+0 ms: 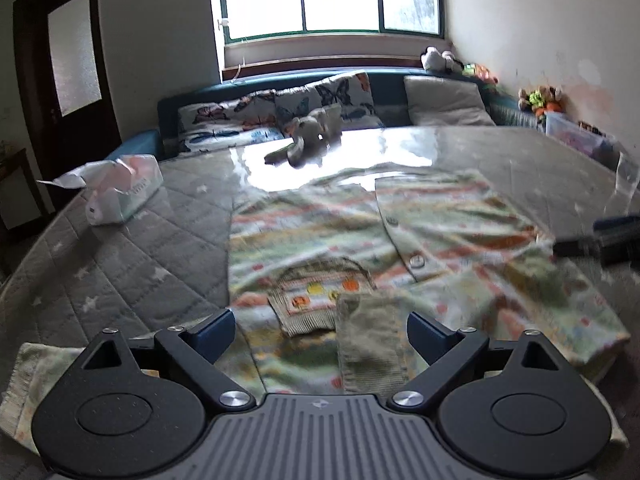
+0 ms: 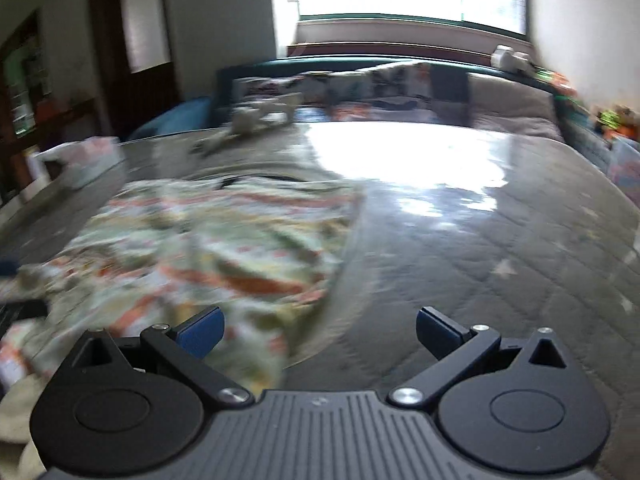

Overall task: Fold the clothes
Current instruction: 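Fold the sleeve across the garment front toward the pocket with the right gripper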

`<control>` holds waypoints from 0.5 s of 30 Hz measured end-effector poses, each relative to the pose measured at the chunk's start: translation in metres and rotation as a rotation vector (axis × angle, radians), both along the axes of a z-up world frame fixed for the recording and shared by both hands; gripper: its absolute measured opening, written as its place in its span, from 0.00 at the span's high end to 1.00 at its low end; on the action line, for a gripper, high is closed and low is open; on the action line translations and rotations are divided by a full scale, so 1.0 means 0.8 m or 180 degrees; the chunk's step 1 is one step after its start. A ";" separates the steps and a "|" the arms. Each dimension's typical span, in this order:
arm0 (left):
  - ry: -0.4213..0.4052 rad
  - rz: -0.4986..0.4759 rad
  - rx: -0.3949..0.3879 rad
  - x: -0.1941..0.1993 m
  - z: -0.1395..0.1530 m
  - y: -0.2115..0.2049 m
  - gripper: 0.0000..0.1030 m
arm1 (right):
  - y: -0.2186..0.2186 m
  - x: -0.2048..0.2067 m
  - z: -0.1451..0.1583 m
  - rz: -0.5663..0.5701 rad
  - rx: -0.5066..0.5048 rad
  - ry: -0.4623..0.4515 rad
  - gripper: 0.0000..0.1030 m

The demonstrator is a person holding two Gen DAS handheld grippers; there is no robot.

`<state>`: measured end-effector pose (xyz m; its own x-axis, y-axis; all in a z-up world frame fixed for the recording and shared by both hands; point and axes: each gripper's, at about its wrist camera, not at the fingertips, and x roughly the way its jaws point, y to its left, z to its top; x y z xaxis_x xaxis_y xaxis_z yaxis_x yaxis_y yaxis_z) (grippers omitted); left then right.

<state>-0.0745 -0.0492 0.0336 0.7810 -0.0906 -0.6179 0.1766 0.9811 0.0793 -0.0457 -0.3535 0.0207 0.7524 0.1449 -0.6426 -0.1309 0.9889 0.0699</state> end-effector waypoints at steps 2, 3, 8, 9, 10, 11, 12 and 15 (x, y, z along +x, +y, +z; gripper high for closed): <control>0.0036 0.0009 0.0054 0.002 -0.007 -0.002 0.08 | -0.003 0.008 -0.007 -0.0064 -0.0040 0.0035 0.00; 0.0051 0.0013 0.0081 0.004 -0.009 -0.003 0.08 | -0.004 0.013 -0.010 -0.0081 -0.0067 0.0059 0.00; 0.0081 0.0026 0.0169 0.009 -0.019 -0.002 0.07 | 0.003 0.021 -0.029 -0.0052 -0.0277 0.0122 0.00; 0.0082 0.0034 0.0168 0.009 -0.018 -0.001 0.07 | 0.004 0.018 -0.028 -0.0041 -0.0302 0.0093 0.00; 0.0082 0.0043 0.0167 0.009 -0.018 0.000 0.07 | 0.004 0.014 -0.025 -0.0039 -0.0320 0.0069 0.00; 0.0077 0.0055 0.0161 0.008 -0.017 0.002 0.08 | 0.004 0.010 -0.022 -0.0036 -0.0339 0.0045 0.00; 0.0068 0.0061 0.0148 0.007 -0.015 0.004 0.08 | 0.005 0.005 -0.019 -0.0016 -0.0374 0.0021 0.00; 0.0047 0.0078 0.0113 0.003 -0.010 0.007 0.08 | 0.010 -0.018 -0.012 0.0107 -0.0542 -0.0053 0.00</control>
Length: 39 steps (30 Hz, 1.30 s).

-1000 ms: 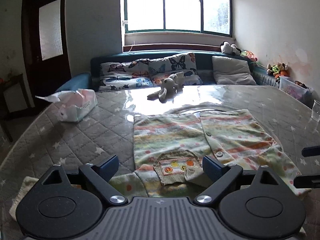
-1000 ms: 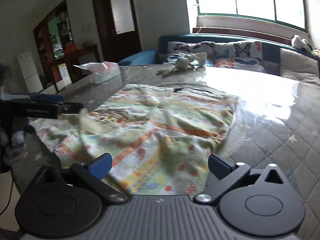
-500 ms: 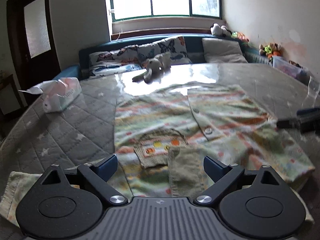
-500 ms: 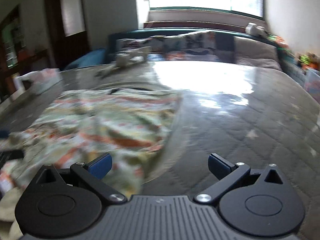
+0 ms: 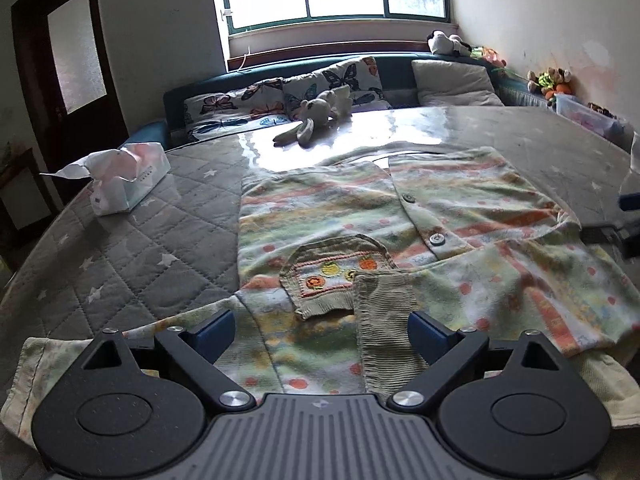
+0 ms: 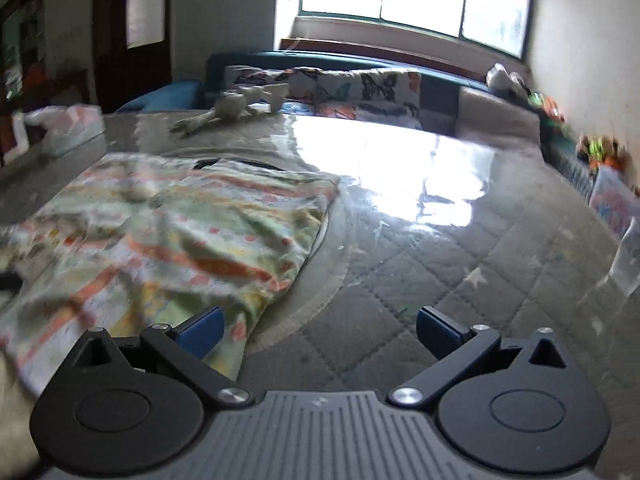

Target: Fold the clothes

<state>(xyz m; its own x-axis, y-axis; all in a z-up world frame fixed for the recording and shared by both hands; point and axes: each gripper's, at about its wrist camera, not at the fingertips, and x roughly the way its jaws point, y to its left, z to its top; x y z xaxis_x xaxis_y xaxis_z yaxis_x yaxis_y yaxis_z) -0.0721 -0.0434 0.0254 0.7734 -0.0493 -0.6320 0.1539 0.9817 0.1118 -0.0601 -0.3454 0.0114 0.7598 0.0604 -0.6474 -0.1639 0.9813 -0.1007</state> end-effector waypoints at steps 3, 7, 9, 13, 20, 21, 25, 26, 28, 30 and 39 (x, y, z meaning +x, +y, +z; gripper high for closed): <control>-0.0009 -0.0017 0.0032 -0.004 0.000 -0.001 0.08 | 0.006 -0.026 0.001 0.0089 -0.0187 -0.0051 0.00; 0.0013 -0.0018 0.0087 -0.006 -0.009 0.000 0.08 | 0.009 -0.055 -0.002 0.0123 -0.0338 -0.0135 0.00; 0.0012 0.0000 0.0074 -0.008 -0.009 0.002 0.08 | 0.008 -0.063 -0.002 0.0118 -0.0341 -0.0150 0.00; 0.0002 0.0016 0.0074 -0.015 -0.006 0.006 0.08 | 0.005 -0.076 0.003 0.0144 -0.0314 -0.0167 0.00; 0.0030 0.0144 -0.0015 -0.024 -0.006 0.020 0.08 | 0.013 -0.085 0.006 0.0162 -0.0311 -0.0198 0.00; 0.0025 0.0163 -0.0033 -0.026 -0.005 0.023 0.08 | 0.015 -0.084 0.010 0.0182 -0.0289 -0.0221 0.00; -0.0005 0.0292 -0.0105 -0.035 0.001 0.040 0.07 | 0.038 -0.068 0.019 0.0368 -0.0264 -0.0298 0.00; -0.0018 0.0338 -0.0117 -0.038 0.003 0.045 0.07 | 0.045 -0.062 0.020 0.0424 -0.0262 -0.0314 0.00; -0.0036 0.0471 -0.0143 -0.043 0.006 0.060 0.06 | 0.060 -0.052 0.021 0.0533 -0.0260 -0.0333 0.00; -0.0047 0.0630 -0.0165 -0.048 0.008 0.076 0.06 | 0.074 -0.045 0.017 0.0628 -0.0257 -0.0307 0.00; -0.0046 0.1658 -0.0279 -0.064 0.003 0.177 0.08 | 0.111 -0.032 0.001 0.0830 -0.0322 -0.0220 0.00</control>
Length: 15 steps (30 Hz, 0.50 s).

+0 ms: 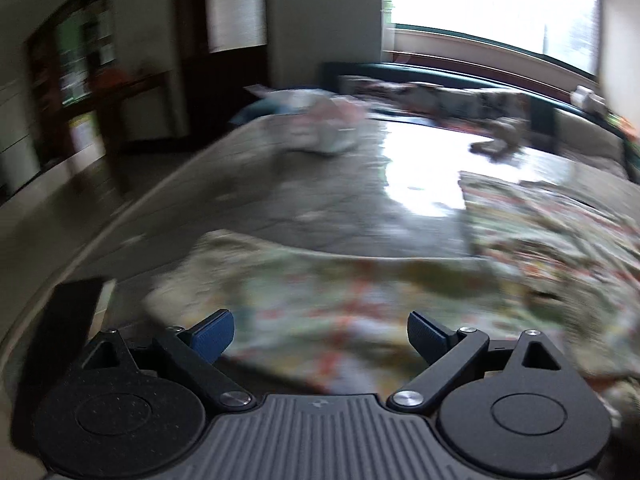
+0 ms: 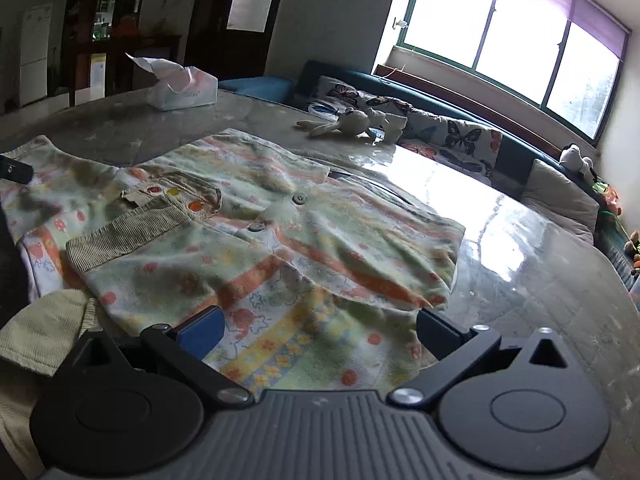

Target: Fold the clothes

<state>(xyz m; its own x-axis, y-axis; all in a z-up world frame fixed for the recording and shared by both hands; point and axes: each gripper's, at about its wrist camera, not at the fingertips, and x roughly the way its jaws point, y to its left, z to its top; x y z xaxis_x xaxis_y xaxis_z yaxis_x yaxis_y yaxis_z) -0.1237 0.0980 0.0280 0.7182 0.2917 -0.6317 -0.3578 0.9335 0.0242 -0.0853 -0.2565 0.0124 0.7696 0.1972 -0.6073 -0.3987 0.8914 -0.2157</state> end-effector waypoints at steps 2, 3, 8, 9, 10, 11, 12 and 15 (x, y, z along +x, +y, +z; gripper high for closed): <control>0.0015 0.0216 -0.0021 -0.002 -0.003 0.022 0.08 | -0.003 -0.001 0.003 -0.0008 0.0039 -0.0007 0.00; 0.0022 0.0322 -0.0032 -0.002 -0.005 0.033 0.08 | -0.005 -0.002 0.004 -0.0012 0.0052 -0.0012 0.00; 0.0025 0.0624 -0.0080 0.001 -0.009 0.068 0.15 | -0.012 -0.004 0.007 -0.0055 0.0090 -0.0030 0.00; 0.0028 0.0658 -0.0112 0.002 -0.010 0.074 0.17 | -0.013 -0.005 0.007 -0.0061 0.0099 -0.0030 0.00; 0.0035 0.0691 -0.0147 0.004 -0.010 0.079 0.21 | -0.014 -0.005 0.007 -0.0067 0.0109 -0.0030 0.00; 0.0017 0.0721 -0.0179 0.004 -0.010 0.083 0.23 | -0.015 -0.006 0.008 -0.0072 0.0117 -0.0030 0.00; -0.0006 0.0748 -0.0193 0.003 -0.009 0.087 0.25 | -0.015 -0.006 0.008 -0.0076 0.0129 -0.0030 0.00; -0.0063 0.0863 -0.0216 -0.002 -0.007 0.095 0.38 | -0.017 -0.008 0.008 -0.0096 0.0162 -0.0023 0.00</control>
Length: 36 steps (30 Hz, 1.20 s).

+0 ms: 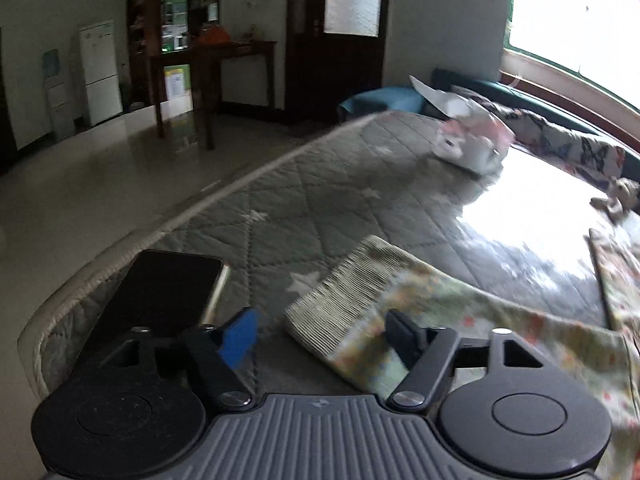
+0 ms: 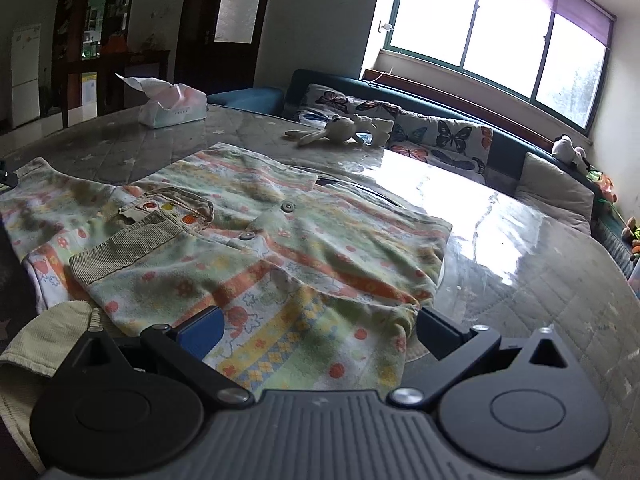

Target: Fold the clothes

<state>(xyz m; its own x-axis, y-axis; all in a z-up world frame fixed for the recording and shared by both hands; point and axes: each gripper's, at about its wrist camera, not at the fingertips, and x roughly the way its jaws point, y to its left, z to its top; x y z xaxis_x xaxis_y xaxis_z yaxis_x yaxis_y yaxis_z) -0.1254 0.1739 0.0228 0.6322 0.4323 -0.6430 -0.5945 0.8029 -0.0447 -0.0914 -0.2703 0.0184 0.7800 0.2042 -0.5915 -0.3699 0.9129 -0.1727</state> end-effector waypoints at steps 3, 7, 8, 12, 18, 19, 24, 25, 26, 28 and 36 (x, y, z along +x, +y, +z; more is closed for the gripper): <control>-0.0055 0.0064 -0.0018 -0.004 0.000 0.004 0.49 | -0.002 -0.001 -0.001 -0.0019 0.0027 0.0009 0.00; -0.0151 0.0077 -0.0106 -0.005 0.001 0.006 0.85 | -0.004 -0.002 -0.001 -0.0051 0.0057 0.0011 0.00; -0.0194 0.0043 -0.0117 -0.006 0.004 0.004 0.89 | -0.005 -0.003 -0.001 -0.0059 0.0064 0.0010 0.00; -0.0388 -0.0241 -0.0144 -0.008 0.023 -0.016 0.90 | -0.009 -0.004 0.000 -0.0099 0.0088 0.0009 0.00; -0.0713 -0.1053 -0.0300 -0.002 0.069 -0.086 0.91 | -0.020 -0.006 0.001 -0.0196 0.0163 0.0003 0.00; -0.0750 -0.1199 -0.0304 0.000 0.076 -0.101 0.91 | -0.022 -0.006 0.000 -0.0212 0.0179 0.0006 0.00; -0.0881 -0.1964 -0.0422 0.013 0.098 -0.183 0.91 | -0.034 -0.007 -0.002 -0.0288 0.0242 0.0023 0.00; -0.0903 -0.2098 -0.0455 0.015 0.101 -0.197 0.91 | -0.036 -0.007 -0.002 -0.0299 0.0251 0.0021 0.00; -0.0916 -0.2221 -0.0512 0.017 0.102 -0.211 0.91 | -0.038 -0.008 -0.003 -0.0309 0.0259 0.0020 0.00; -0.0938 -0.2458 -0.0641 0.021 0.106 -0.237 0.91 | -0.041 -0.010 -0.003 -0.0329 0.0278 0.0019 0.00; -0.0768 -0.3174 -0.0817 0.040 0.089 -0.320 0.88 | -0.057 -0.011 -0.004 -0.0421 0.0341 0.0006 0.00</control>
<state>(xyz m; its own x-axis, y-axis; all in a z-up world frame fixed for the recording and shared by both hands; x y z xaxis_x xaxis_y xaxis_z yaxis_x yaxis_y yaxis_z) -0.0937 -0.0820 0.0938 0.7496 -0.4841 -0.4515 0.3761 0.8727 -0.3113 -0.1001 -0.3157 0.0156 0.8032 0.1617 -0.5734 -0.2455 0.9668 -0.0713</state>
